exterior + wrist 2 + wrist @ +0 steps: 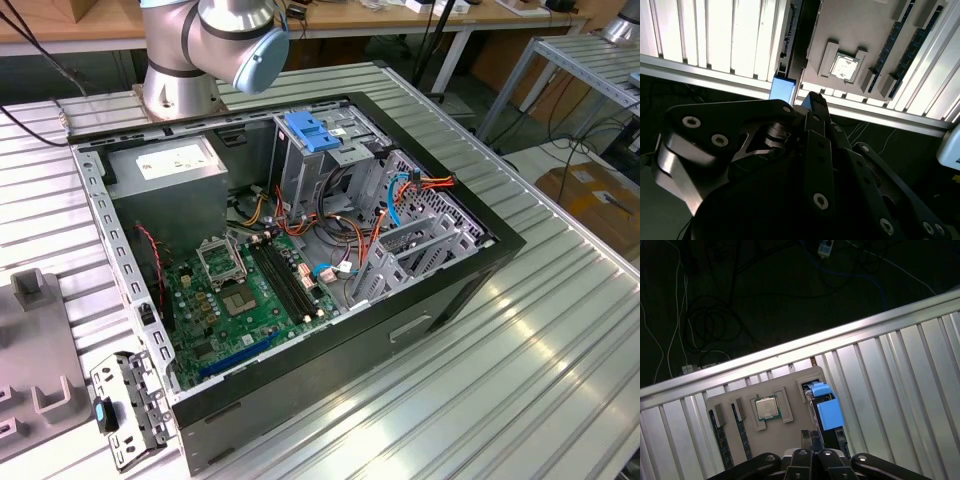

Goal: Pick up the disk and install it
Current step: 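Pick up the disk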

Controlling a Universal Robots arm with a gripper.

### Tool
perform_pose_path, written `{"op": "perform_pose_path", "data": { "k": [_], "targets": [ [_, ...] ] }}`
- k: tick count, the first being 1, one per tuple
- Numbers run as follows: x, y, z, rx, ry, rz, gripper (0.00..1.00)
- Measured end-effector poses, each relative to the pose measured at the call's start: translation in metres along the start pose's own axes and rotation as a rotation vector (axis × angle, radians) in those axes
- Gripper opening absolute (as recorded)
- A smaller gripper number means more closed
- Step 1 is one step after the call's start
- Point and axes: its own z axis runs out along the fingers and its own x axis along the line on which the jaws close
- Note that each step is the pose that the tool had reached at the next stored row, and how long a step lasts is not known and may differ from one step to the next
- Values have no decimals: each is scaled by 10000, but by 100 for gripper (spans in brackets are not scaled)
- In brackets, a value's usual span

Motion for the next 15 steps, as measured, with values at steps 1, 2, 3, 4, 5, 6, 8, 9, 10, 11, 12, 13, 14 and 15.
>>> {"op": "perform_pose_path", "data": {
  "k": [1, 2, 3, 4, 5, 6, 8, 9, 10, 11, 12, 13, 14, 15],
  "targets": [
    [0, 0, 0, 0, 0, -5, 11],
    [0, 0, 0, 0, 1, -25, 11],
    [0, 0, 0, 1, 3, -74, 11],
    [0, 0, 0, 2, 8, -167, 11],
    [0, 1, 0, 4, 13, -297, 11],
    [0, 0, 1, 7, 19, -463, 11],
    [0, 0, 2, 11, 38, -899, 11],
    [0, 0, 3, 12, 40, -932, 11],
    [-2, 0, 6, 13, 39, -935, 11],
    [-3, 1, 9, 14, 39, -939, 11],
    [-9, 4, 14, 12, 40, -965, 11],
    [-9, 7, 19, 13, 41, -1008, 11],
    [-9, 11, 23, 13, 43, -1073, 11],
    [-9, 15, 33, 12, 36, -1212, 11]
  ]
}}
